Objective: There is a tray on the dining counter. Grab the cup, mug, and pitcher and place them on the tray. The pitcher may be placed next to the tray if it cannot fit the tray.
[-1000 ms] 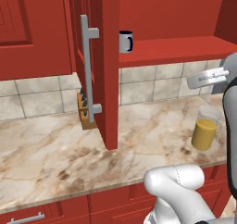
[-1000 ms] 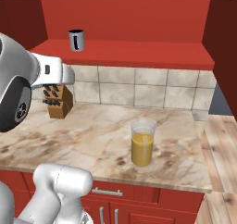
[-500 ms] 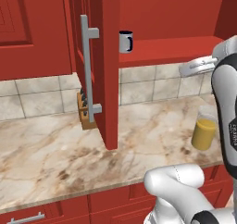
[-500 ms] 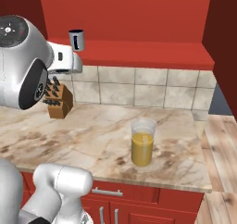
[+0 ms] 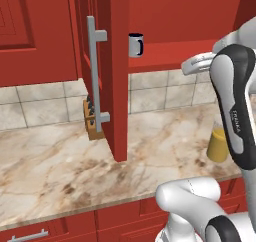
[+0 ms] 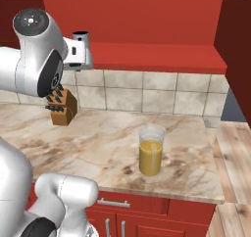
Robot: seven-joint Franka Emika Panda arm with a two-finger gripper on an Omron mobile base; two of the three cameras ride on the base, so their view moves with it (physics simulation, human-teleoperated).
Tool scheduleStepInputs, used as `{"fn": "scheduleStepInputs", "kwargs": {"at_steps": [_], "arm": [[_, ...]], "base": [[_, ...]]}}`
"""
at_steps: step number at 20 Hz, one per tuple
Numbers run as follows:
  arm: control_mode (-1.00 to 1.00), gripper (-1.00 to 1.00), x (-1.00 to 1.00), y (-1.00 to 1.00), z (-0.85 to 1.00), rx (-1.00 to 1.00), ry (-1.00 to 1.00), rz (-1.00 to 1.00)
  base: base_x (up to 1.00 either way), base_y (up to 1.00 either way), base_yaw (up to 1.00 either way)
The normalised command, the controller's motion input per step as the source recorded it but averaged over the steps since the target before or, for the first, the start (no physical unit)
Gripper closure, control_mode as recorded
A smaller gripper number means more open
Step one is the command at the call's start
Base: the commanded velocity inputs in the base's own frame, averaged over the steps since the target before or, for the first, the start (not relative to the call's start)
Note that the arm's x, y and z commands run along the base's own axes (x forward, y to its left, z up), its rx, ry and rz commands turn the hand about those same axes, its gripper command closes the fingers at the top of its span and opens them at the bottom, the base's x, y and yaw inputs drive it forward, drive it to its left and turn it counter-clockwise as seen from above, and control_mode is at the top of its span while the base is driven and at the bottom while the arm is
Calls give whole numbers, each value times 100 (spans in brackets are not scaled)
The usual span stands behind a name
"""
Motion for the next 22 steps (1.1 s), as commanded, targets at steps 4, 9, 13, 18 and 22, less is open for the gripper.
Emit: {"fn": "scheduleStepInputs", "kwargs": {"at_steps": [4,9,13,18,22], "arm": [[-100,-100,50,12,0,0,8,0],[-100,-100,47,12,0,0,6,0],[-100,-100,31,9,0,0,0,0],[-100,-100,17,4,0,0,0,0],[-100,-100,11,10,0,0,-1,0]], "base": [[0,0,0],[0,0,0],[0,0,0],[0,0,0],[0,0,0]]}}
